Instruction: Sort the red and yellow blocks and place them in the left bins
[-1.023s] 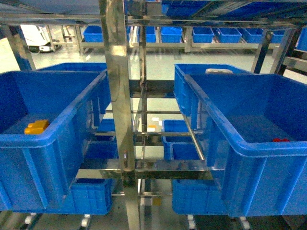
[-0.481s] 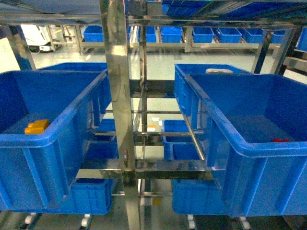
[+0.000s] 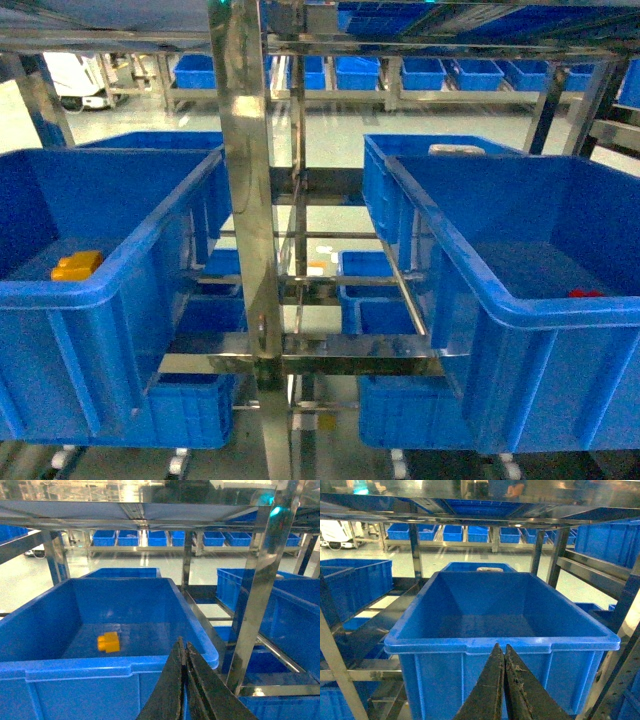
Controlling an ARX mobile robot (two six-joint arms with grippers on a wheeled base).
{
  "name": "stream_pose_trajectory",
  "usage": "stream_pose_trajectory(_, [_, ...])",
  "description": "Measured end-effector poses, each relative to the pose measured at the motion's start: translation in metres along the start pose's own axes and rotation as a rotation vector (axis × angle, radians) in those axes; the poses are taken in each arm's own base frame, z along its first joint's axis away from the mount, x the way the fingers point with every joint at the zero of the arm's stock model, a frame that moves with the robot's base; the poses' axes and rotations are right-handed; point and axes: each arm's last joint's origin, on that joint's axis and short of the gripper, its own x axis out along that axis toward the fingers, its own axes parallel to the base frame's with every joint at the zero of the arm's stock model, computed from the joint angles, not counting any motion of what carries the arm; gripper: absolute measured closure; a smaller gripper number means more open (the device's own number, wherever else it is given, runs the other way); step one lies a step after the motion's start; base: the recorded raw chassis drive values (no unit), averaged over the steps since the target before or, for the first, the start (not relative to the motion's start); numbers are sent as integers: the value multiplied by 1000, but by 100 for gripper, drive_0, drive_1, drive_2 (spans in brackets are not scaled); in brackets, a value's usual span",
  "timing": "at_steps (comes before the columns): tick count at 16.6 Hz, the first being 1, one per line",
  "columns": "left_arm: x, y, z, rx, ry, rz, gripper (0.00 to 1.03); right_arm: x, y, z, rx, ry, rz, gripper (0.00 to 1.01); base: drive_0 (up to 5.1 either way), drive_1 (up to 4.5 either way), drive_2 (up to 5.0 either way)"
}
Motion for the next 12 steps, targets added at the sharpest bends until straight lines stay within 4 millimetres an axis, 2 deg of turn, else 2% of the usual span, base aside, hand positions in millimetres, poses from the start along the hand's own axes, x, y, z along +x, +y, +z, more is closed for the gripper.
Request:
stream_pose_trajectory(3, [-4, 0, -2, 0, 15, 0, 101, 0, 0, 0, 0, 0, 0, 99, 0, 0, 0])
stream_pose_trajectory(4, [-12, 0, -6, 0, 37, 2, 101, 0, 0, 0, 0, 0, 0, 99, 0, 0, 0])
stream_pose_trajectory(7, [-13, 0, -4, 0, 18, 0, 101, 0, 0, 0, 0, 0, 0, 99, 0, 0, 0])
stream_pose_trajectory(8, [-13, 0, -4, 0, 16, -1, 99, 0, 0, 0, 0, 0, 0, 91, 0, 0, 0])
stream_pose_trajectory(11, [-13, 0, -4, 0, 17, 0, 72, 0, 0, 0, 0, 0, 0, 66, 0, 0, 0])
stream_pose_trajectory(12, [-13, 0, -4, 0, 17, 0, 67, 0, 0, 0, 0, 0, 0, 58, 0, 0, 0])
